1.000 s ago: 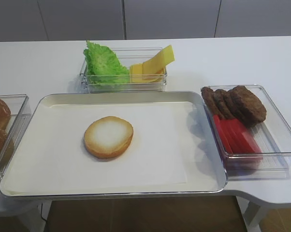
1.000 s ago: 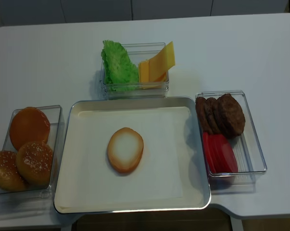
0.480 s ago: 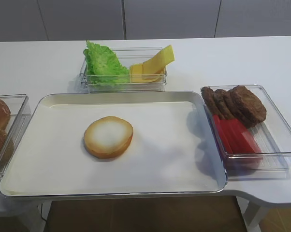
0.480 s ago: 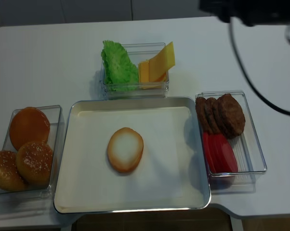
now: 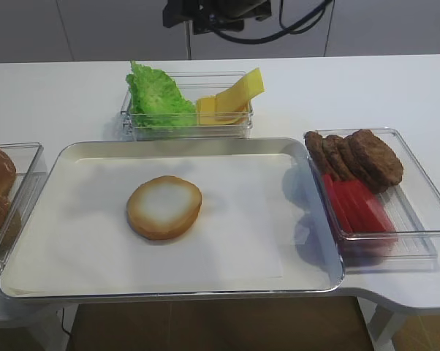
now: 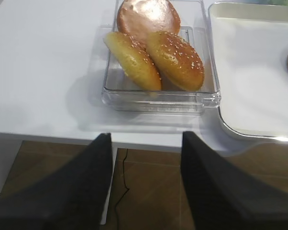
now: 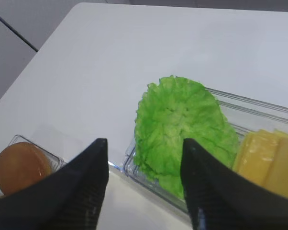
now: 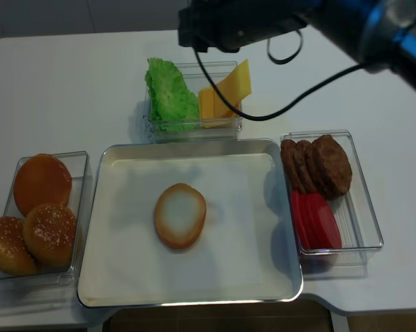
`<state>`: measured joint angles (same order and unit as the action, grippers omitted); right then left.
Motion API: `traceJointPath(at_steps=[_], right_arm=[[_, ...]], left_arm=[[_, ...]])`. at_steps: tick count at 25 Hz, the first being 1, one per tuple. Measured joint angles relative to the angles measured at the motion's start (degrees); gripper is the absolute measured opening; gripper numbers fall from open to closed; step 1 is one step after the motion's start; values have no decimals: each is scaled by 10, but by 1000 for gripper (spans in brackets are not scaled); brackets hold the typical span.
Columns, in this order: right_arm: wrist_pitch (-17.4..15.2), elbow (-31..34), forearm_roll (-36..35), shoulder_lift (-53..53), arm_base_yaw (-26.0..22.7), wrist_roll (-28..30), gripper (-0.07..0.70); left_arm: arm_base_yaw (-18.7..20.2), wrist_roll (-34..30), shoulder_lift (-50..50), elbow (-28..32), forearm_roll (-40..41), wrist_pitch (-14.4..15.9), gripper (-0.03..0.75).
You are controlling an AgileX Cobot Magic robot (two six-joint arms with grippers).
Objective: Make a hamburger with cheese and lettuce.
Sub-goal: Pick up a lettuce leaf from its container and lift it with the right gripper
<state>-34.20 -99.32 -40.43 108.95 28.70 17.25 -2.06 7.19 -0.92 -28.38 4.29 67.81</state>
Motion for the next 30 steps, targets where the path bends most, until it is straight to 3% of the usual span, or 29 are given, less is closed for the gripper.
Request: traceJointPath(at_steps=[10,26,30], right_arm=[[0,-118,1,141,37,1,371],[69,-161,-2,212,59,8,370],[76,-161,-2,214,59,8,314]], left_arm=[[0,0,0,0,0,0,347],[0,0,0,0,0,0,344],[0,0,0,0,0,0,344]])
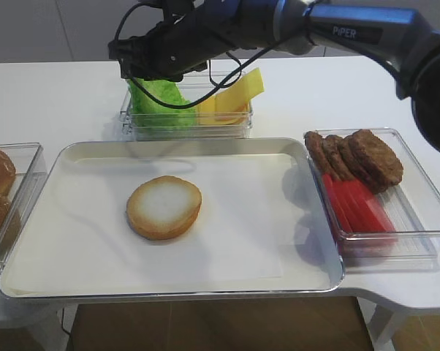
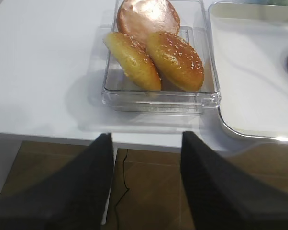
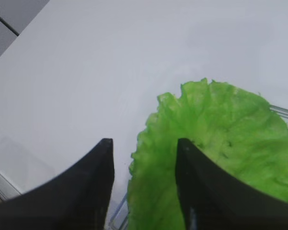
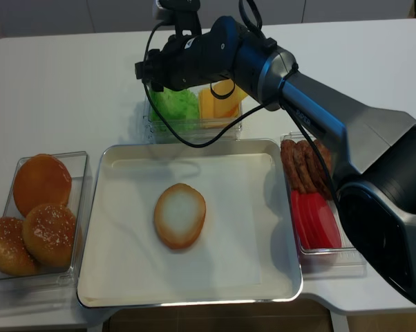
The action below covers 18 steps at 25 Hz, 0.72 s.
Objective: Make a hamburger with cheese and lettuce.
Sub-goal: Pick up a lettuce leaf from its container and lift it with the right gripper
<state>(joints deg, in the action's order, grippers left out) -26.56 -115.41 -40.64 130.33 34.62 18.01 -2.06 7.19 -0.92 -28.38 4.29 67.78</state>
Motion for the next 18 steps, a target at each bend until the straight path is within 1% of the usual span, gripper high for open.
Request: traceJointPath(at_steps=[5,11,14,18], right_arm=[[5,-1,0,0,0,0,167],[6,-1,0,0,0,0,37],[7,-1,0,0,0,1,8],[7,-1,0,0,0,1,4]], left_arm=[[0,0,0,0,0,0,344],[0,0,0,0,0,0,344],[0,0,0,0,0,0,344],[0,0,0,0,0,0,344]])
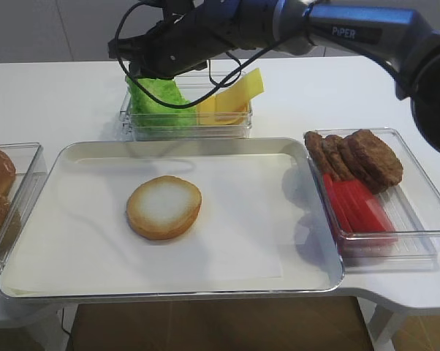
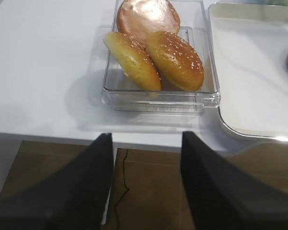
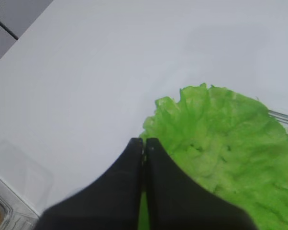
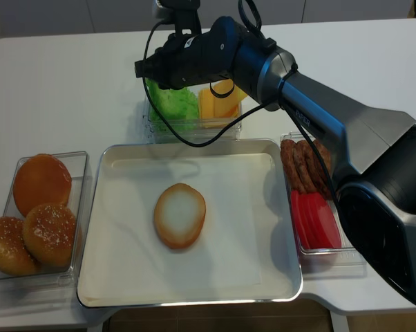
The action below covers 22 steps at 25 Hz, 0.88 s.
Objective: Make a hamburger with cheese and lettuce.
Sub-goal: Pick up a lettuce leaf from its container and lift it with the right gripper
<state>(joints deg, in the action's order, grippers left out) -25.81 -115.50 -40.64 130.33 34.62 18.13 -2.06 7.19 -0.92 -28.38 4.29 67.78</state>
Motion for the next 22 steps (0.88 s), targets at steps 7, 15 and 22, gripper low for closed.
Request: traceJointPath(at_steps=[7,15,22], right_arm=[[-1,0,19,-11,0,0,3],[-9,0,34,-39,0,-1,3],[-75,0,70,-66,0,-1,3]], left_arm=[[0,0,0,0,0,0,343],[0,0,0,0,0,0,342],[0,0,0,0,0,0,342]])
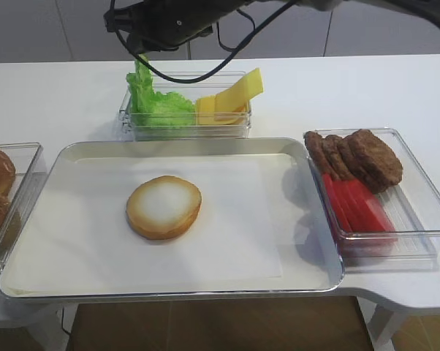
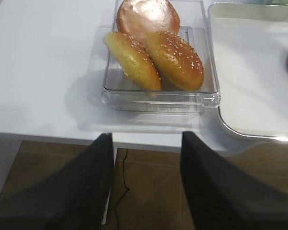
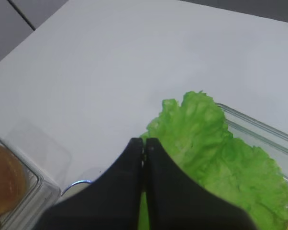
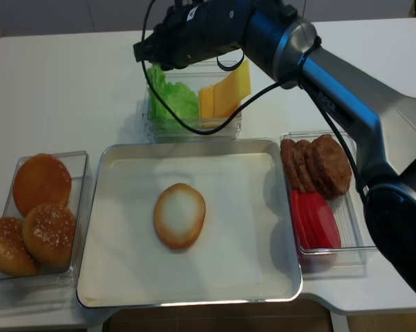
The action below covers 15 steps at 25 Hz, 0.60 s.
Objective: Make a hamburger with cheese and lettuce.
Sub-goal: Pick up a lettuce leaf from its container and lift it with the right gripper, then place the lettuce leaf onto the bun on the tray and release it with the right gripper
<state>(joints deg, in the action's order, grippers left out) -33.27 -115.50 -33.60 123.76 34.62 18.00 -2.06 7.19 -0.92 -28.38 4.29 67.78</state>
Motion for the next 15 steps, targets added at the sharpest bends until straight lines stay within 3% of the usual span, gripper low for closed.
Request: traceJointPath(at_steps=[10,15], right_arm=[[-90,0,27,-74,0,-8,3],[-158,0,51,-115,0,-40,2]], left_arm=[[0,0,0,0,0,0,341],[0,0,0,0,0,0,333]])
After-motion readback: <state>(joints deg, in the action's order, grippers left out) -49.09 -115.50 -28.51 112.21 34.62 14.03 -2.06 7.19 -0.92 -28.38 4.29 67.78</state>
